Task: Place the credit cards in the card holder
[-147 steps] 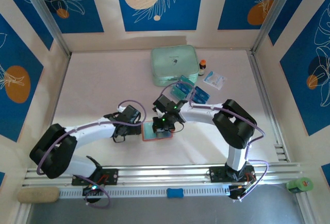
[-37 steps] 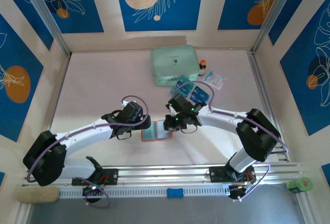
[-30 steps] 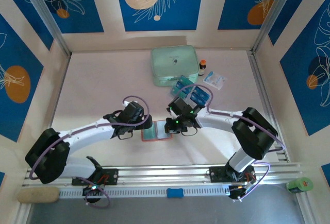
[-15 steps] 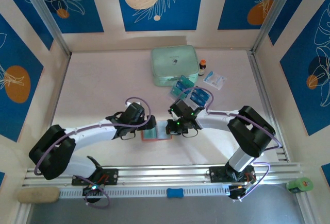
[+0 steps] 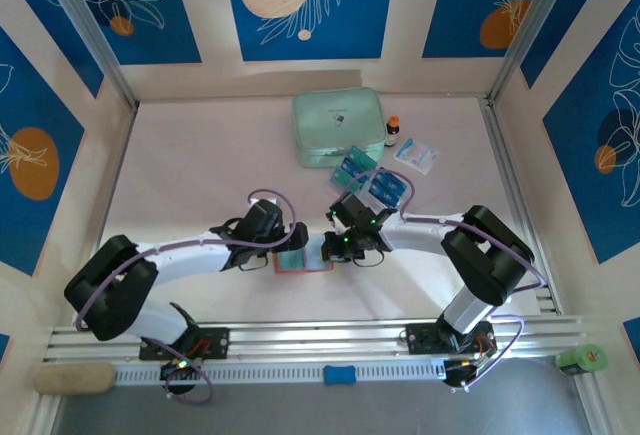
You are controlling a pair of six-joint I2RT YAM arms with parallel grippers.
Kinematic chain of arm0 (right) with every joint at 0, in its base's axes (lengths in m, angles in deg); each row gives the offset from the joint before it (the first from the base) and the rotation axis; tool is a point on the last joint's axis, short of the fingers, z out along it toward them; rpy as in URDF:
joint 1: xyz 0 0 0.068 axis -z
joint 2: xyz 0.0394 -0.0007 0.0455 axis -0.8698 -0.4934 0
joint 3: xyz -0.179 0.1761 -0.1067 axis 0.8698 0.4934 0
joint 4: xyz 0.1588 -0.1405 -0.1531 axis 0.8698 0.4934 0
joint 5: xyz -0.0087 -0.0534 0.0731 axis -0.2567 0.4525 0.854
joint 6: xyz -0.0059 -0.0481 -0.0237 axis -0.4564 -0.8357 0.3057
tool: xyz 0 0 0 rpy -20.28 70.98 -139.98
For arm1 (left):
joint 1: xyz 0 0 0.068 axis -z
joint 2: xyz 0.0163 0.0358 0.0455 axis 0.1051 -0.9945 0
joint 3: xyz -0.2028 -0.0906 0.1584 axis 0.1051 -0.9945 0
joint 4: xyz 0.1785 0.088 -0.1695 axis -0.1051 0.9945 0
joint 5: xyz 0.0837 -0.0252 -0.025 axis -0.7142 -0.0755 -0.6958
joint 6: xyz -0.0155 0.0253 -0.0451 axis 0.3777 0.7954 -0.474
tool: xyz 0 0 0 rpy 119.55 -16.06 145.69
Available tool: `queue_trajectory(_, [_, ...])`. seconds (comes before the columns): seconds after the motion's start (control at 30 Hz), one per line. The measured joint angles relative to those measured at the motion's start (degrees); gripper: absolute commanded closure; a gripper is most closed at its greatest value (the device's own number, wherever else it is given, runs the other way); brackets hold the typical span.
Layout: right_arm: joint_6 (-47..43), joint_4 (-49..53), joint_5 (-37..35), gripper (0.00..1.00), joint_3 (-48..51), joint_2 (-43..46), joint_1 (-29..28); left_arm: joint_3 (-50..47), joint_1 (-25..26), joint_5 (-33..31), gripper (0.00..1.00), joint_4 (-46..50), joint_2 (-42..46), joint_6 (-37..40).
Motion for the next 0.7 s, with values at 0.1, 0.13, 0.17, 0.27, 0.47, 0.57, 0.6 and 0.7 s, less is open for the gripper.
queue_trajectory(0.1, [0.11, -0.02, 0.00, 1.00, 0.00, 0.00, 0.00, -0.35, -0.02, 0.42, 0.00, -1.25, -0.46, -0.15])
queue_trajectory(0.13, [0.20, -0.09, 0.00, 1.00, 0.02, 0.00, 0.00, -0.42, -0.02, 0.44, 0.00, -1.53, -0.46, -0.20])
queue_trajectory(0.17, [0.20, -0.11, 0.00, 1.00, 0.04, 0.00, 0.00, -0.52, 0.00, 0.48, 0.00, -1.84, -0.46, -0.24])
queue_trajectory(0.27, [0.22, -0.17, 0.00, 1.00, 0.04, -0.02, 0.00, -0.83, -0.02, 0.57, 0.00, -2.45, -0.39, -0.61])
queue_trajectory(0.47, [0.33, -0.17, 0.04, 1.00, 0.04, -0.02, 0.00, -1.86, 0.00, 3.17, 0.00, -5.57, 0.98, -1.70])
queue_trajectory(0.57, [0.42, -0.17, 0.04, 1.00, 0.04, -0.02, 0.00, -2.36, 0.00, 3.96, 0.00, -7.10, 2.21, -2.54])
queue_trajectory(0.6, [0.42, -0.17, 0.07, 1.00, 0.04, -0.02, 0.00, -2.58, 0.00, 4.13, 0.00, -7.54, 2.69, -2.78])
queue_trajectory(0.7, [0.39, -0.11, 0.11, 1.00, 0.02, 0.00, 0.02, -3.13, 0.00, 4.52, 0.00, -8.55, 4.26, -3.34])
